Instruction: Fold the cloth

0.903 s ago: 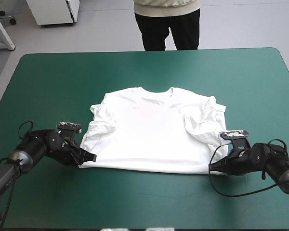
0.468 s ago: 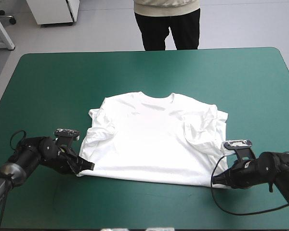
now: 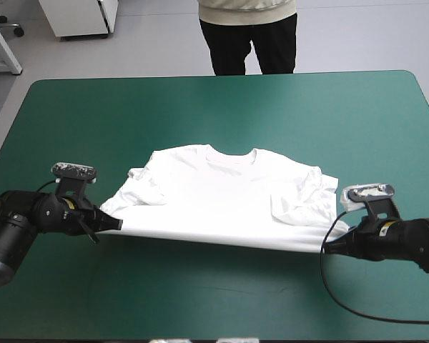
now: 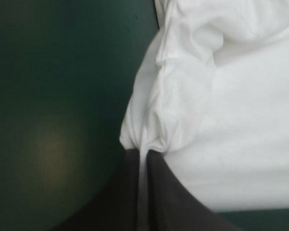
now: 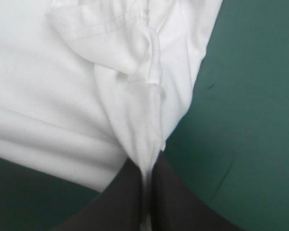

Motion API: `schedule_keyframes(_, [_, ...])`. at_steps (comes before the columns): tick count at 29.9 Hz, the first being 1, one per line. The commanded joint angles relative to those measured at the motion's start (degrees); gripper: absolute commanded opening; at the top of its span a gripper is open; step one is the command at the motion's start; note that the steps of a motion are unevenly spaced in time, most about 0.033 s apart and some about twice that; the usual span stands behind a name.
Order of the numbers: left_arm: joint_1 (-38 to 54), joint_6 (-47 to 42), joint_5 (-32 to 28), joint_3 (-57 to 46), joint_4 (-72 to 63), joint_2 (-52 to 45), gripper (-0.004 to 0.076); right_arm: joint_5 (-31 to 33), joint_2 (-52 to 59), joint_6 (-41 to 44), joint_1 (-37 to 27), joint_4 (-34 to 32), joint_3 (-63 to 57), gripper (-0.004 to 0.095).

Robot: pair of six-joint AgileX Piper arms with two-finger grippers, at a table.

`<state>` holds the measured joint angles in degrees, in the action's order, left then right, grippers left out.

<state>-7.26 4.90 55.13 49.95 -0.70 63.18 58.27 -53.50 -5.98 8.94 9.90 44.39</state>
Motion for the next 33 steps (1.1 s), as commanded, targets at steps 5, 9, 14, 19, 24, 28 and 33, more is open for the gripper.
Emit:
schedule_keyframes(5, [-0.02,-1.0,-5.71,9.87,1.57,8.34,-0.0009,-5.4,-9.16,-1.25,-0.23,-3.88,12.96,-0.0017])
schedule_keyframes(9, [-0.02,-1.0,-9.77,14.77,2.03,14.49,-0.0009,-8.21,-16.68,-2.03,-1.08,-3.79,18.11,-0.0017])
schedule_keyframes(14, [-0.02,-1.26,-14.81,22.16,1.52,22.89,-0.0009,-11.51,-26.23,-6.83,-5.37,1.36,23.45,-0.0017])
schedule_keyframes(19, [-0.02,-1.26,-17.29,27.77,-0.18,31.32,-0.0009,-11.72,-35.42,-13.33,-8.31,9.36,28.69,-0.0017])
schedule_keyframes(24, [-0.02,-1.26,-20.08,29.51,-1.91,37.04,-0.0009,-11.46,-42.75,-13.55,-8.31,9.13,32.89,-0.0016])
schedule_keyframes(28, [-0.02,0.1,-20.74,29.67,-2.55,38.27,-0.0008,-11.06,-45.11,-13.55,-8.31,9.13,34.39,0.0079])
schedule_keyframes(33, [-0.02,1.16,-18.17,32.0,-2.68,38.27,0.0153,-10.78,-44.41,-12.89,-8.31,9.1,34.94,0.0374])
